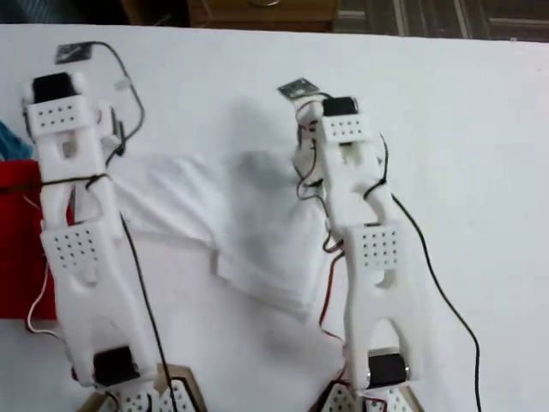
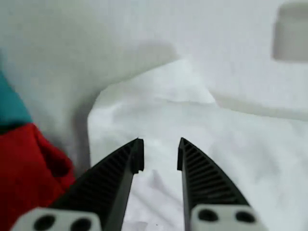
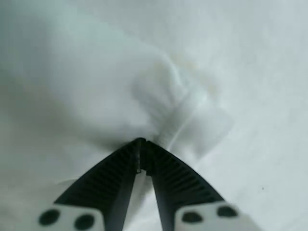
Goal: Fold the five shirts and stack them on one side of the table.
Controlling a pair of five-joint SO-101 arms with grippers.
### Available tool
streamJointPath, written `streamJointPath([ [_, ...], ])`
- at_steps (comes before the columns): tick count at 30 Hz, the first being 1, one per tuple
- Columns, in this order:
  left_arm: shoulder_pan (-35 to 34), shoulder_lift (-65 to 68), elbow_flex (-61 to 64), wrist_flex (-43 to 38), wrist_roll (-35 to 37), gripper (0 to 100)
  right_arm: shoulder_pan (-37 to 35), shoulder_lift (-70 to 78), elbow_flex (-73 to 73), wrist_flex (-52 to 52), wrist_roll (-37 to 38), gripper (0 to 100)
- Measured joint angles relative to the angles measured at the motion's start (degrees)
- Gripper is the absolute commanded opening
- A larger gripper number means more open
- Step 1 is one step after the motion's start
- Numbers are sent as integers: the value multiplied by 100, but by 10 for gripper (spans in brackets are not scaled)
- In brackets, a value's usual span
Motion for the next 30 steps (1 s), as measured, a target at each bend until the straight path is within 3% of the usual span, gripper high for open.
streamJointPath([
  [9,-352,0,-870,0,0,139,334,941,-1723,695,677,17],
  [30,-563,44,-870,-281,0,142,1934,985,-1899,695,1196,17],
])
